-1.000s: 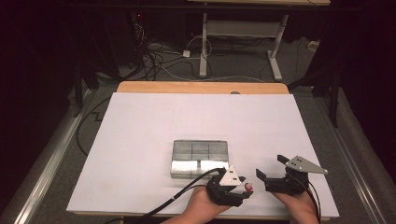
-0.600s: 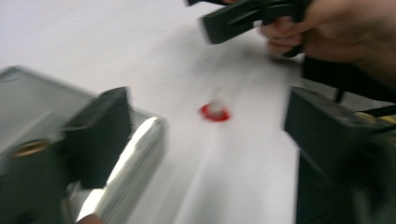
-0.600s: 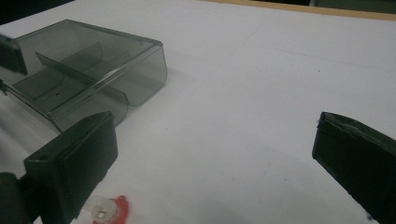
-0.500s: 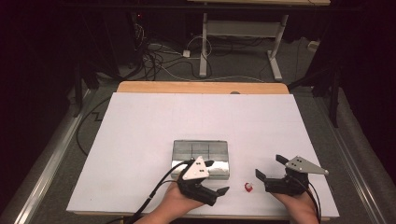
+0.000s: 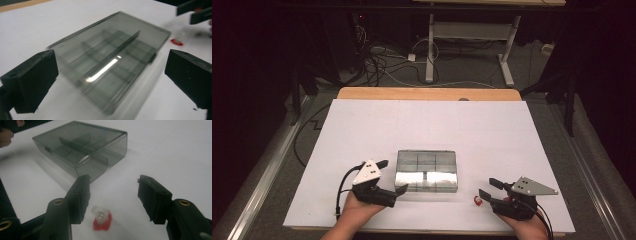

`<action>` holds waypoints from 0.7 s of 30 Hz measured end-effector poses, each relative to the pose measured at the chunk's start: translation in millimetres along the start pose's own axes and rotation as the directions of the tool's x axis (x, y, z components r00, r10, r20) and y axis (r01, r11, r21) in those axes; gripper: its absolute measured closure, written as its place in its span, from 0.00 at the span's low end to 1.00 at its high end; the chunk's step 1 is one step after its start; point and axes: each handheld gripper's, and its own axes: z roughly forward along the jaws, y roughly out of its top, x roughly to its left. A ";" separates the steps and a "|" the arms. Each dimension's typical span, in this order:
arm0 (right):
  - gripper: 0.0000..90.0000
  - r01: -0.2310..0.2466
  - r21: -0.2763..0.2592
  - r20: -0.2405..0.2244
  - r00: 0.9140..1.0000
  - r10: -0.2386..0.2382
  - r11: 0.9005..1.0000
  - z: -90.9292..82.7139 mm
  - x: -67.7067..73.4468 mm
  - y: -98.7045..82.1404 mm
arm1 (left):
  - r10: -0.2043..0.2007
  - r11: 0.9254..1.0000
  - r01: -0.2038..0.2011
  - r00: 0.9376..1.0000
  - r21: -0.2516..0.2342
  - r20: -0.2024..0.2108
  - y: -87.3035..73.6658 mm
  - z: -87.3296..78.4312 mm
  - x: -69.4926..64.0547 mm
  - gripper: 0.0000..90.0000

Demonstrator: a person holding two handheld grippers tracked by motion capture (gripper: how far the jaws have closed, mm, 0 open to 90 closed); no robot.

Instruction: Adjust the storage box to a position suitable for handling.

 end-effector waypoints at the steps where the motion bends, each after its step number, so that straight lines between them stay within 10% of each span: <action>1: 0.51 0.001 0.012 -0.002 1.000 -0.001 1.000 0.9 1.6 -0.8 | -0.011 1.000 0.011 1.000 -0.002 -0.015 -3.4 -4.6 5.4 0.00; 9: 0.55 0.002 0.092 0.006 1.000 -0.002 0.996 8.6 12.8 -8.5 | -0.070 0.997 0.071 0.993 0.010 -0.092 -26.8 -26.5 31.6 0.00; 21: 0.73 0.064 0.200 0.010 0.998 -0.068 0.978 20.1 19.5 -11.5 | -0.083 0.996 0.085 0.993 0.019 -0.079 -30.0 -19.7 31.4 0.00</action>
